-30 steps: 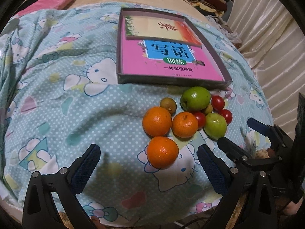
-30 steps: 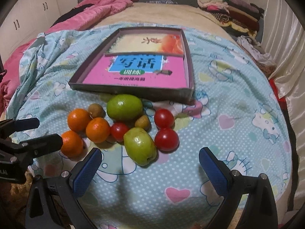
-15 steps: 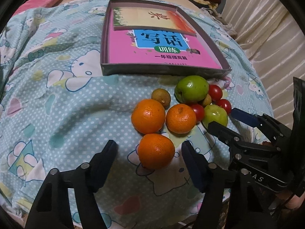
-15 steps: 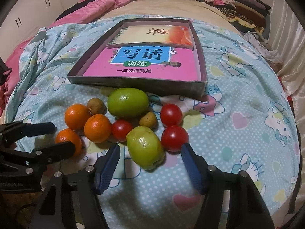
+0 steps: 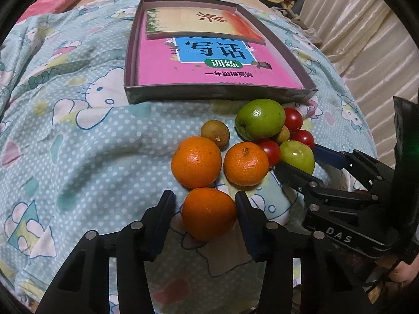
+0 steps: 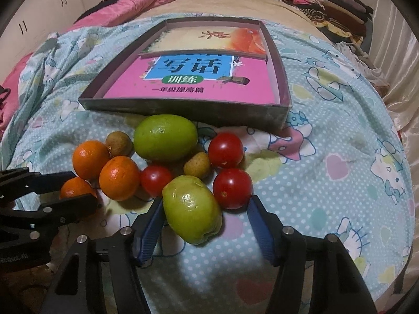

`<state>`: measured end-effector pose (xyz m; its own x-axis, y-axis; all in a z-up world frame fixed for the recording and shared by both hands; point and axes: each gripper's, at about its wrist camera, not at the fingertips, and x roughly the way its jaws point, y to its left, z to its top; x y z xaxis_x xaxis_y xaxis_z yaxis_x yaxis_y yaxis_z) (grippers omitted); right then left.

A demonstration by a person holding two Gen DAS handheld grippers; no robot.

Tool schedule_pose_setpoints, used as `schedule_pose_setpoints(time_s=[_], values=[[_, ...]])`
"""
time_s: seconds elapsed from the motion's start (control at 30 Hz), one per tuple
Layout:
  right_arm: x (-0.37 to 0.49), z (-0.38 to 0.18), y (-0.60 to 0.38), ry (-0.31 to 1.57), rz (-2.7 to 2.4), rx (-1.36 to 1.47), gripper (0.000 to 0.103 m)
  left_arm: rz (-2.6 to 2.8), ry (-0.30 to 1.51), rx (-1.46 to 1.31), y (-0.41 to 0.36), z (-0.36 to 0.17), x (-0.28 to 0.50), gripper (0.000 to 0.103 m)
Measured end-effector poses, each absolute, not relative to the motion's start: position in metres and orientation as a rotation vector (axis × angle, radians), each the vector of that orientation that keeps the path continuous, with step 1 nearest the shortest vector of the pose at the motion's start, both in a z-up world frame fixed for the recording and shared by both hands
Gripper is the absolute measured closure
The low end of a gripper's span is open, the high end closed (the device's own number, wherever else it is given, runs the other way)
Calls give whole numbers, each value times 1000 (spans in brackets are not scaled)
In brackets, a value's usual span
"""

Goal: Organize fruits
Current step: 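Grasp the front mandarin orange with the left tool while the right tool grasps the light-green pear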

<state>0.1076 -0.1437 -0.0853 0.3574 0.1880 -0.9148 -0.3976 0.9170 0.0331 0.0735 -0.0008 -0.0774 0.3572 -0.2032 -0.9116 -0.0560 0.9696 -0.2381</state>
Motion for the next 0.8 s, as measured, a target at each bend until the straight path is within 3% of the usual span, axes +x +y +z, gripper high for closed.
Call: schedule_pose_setpoints(time_s=[0.17,0.2,0.23,0.47,0.8], values=[[105,-76,-157,1128,430,-102,43,-112,1197,-244,-6,-80,76,62],[105,-74,-159,1124,435,-86,48,-116,1196,-247,-7,-80,77,62],[104,-71,-161,1114,449,-66,63,-119,1195,-252,-7,-81,77,62],[103,-69,-156,1110,460,-69,65,-130,1198,-263,-7,-86,79,62],[106,-94,-135,1180,444,-207,58,-131,1199,-265,-5,-90,80,62]])
